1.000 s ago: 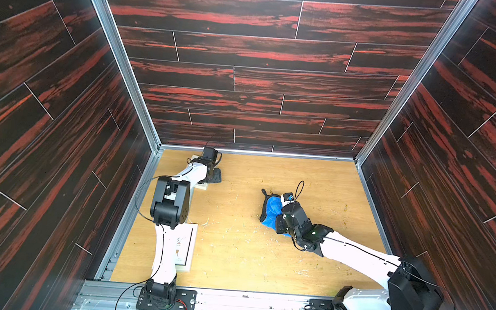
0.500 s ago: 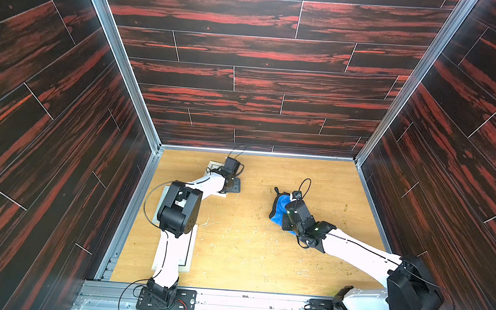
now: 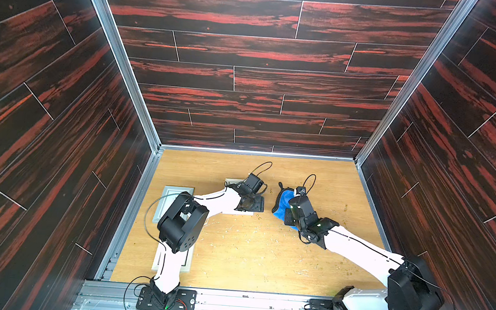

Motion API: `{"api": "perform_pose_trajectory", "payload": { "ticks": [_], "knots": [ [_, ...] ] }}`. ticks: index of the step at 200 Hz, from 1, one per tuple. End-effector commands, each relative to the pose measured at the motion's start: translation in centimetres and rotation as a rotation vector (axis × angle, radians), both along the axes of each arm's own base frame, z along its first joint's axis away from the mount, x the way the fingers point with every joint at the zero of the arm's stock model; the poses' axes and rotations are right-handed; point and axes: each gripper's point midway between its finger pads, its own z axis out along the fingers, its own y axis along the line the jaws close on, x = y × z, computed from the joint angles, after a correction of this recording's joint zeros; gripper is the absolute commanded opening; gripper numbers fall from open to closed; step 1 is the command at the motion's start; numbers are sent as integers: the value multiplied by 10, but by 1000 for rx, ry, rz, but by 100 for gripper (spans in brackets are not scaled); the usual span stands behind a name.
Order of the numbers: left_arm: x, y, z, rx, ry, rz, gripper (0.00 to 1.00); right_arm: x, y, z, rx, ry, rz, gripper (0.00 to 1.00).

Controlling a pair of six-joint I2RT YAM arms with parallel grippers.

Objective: Wipe the picture frame with a cloth
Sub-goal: Move the picture frame to the center of the board.

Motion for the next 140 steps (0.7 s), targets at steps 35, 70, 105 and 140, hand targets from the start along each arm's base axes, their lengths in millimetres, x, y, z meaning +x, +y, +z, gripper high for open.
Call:
{"api": "perform_pose_trajectory", "payload": {
  "ticks": [35, 70, 105, 140],
  "knots": [
    [10, 116, 44, 191, -74, 210, 79, 19, 47, 19, 87, -39, 163, 0],
    [18, 151, 23, 145, -25, 275, 79, 35, 79, 22, 111, -40, 254, 0],
    [26, 143, 2, 83, 13, 243, 77, 52, 105, 17, 117, -27, 302, 0],
    [30, 136, -16, 54, 45, 225, 70, 70, 124, 5, 101, -6, 320, 0]
  ]
}}
